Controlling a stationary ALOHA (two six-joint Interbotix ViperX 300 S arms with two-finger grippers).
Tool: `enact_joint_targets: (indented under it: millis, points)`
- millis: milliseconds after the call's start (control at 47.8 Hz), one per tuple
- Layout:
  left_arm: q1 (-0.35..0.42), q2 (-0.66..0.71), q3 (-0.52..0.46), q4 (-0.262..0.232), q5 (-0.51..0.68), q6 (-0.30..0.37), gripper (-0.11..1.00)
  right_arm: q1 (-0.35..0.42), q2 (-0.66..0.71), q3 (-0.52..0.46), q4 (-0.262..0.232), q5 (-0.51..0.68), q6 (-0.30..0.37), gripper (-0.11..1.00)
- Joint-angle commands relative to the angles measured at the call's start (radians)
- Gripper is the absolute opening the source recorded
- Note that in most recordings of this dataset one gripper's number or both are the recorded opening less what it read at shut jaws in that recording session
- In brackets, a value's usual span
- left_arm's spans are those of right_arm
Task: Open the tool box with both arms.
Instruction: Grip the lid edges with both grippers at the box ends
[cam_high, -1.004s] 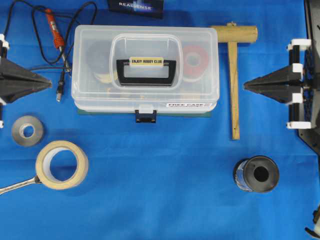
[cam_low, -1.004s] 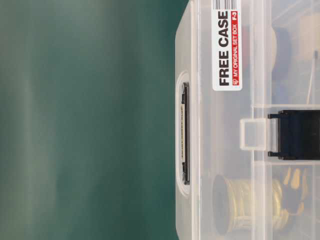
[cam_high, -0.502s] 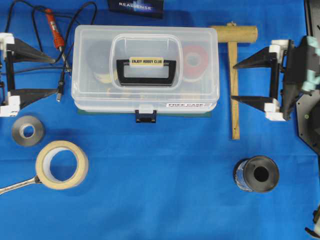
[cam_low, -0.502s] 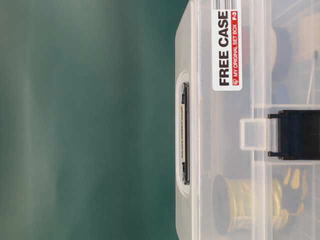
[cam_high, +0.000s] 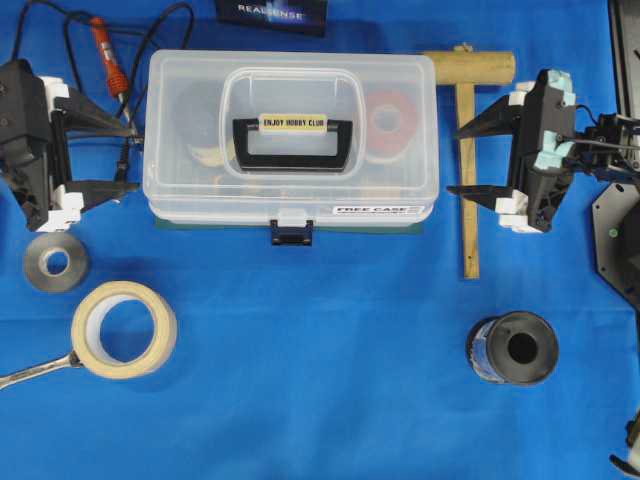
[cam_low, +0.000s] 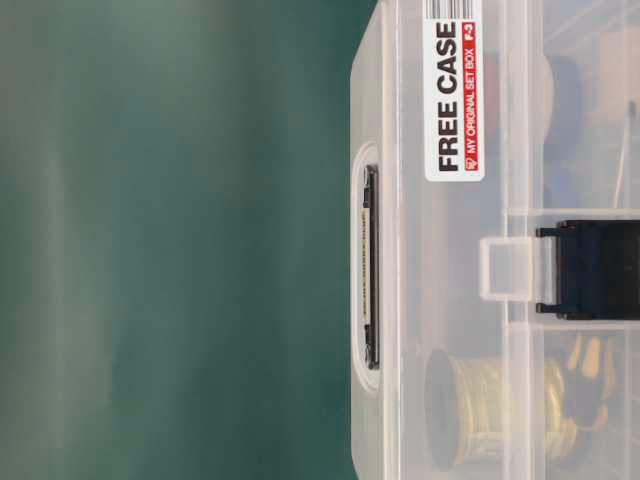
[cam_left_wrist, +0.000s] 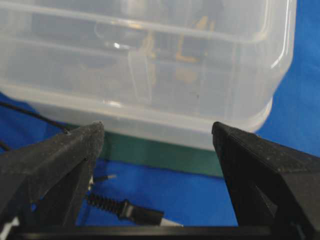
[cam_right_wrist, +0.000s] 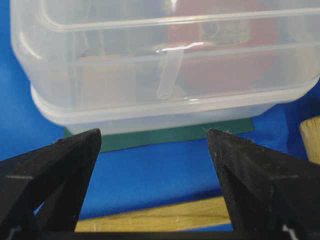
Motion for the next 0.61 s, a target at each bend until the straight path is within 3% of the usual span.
enact_joint_targets:
  millis: [0,209,586]
  points:
    - [0.002,0.002,-0.028,0.000,-0.026,0.002,0.85,-0.005,0.008,-0.031,0.002,-0.021,0.002,0.85]
    - [0.002,0.009,-0.031,0.000,-0.098,-0.002,0.86,-0.005,0.054,-0.061,0.002,-0.057,0.000,0.85]
    - [0.002,0.029,-0.046,0.000,-0.112,-0.002,0.85,-0.005,0.084,-0.086,0.002,-0.058,0.000,0.85]
